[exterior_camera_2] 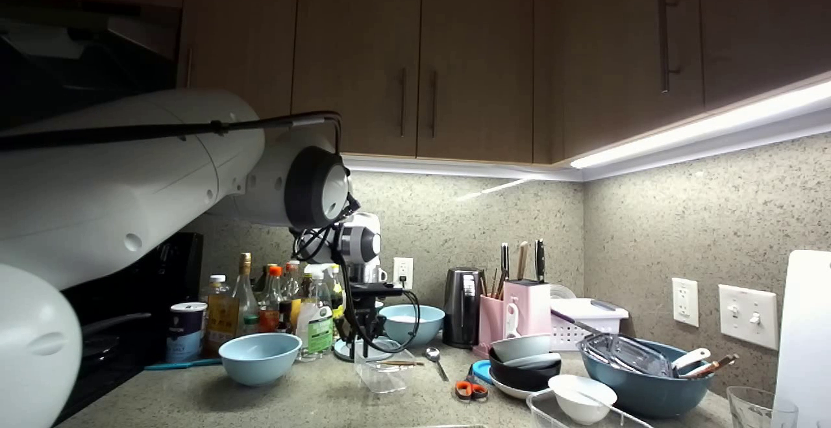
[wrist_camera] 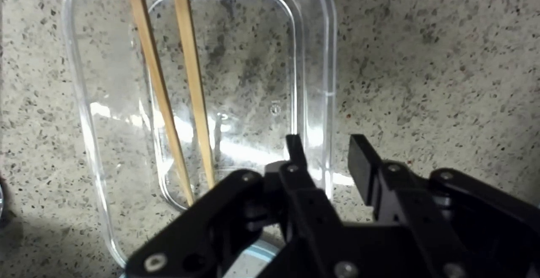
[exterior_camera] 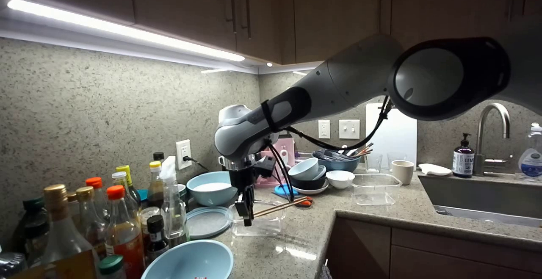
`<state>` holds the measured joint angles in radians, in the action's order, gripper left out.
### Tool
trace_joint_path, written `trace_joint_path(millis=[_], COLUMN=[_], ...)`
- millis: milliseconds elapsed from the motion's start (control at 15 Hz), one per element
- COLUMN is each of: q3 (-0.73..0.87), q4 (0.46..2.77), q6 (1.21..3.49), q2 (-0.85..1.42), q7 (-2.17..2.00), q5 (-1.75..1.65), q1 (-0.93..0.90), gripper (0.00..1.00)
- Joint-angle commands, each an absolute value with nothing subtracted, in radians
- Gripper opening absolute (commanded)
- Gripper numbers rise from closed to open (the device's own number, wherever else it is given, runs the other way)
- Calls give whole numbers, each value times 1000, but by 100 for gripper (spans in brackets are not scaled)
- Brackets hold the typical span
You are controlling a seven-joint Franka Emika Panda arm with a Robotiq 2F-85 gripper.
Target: Stack up the containers on the table
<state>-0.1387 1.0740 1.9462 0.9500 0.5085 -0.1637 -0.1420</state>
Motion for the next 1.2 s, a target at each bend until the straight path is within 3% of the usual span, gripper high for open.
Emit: trace_joint_path(millis=[0, 200, 267, 333, 467, 933, 1133], q3=[-136, -135, -134, -134, -132, -122, -89], q4=[1053, 1040, 1037, 1035, 1026, 1003, 1005], q6=[1934, 1927, 1926, 1924, 1924, 1924, 1901], q2=[977, 1003, 1010, 1015, 1022, 1019, 1001], q7=[507, 509, 508, 513, 510, 499, 440], q5=[-161, -158, -158, -160, -162, -170, -193], q1=[-142, -138, -137, -137, -139, -148, -173], gripper=[65, 84, 77, 47, 49, 3, 0])
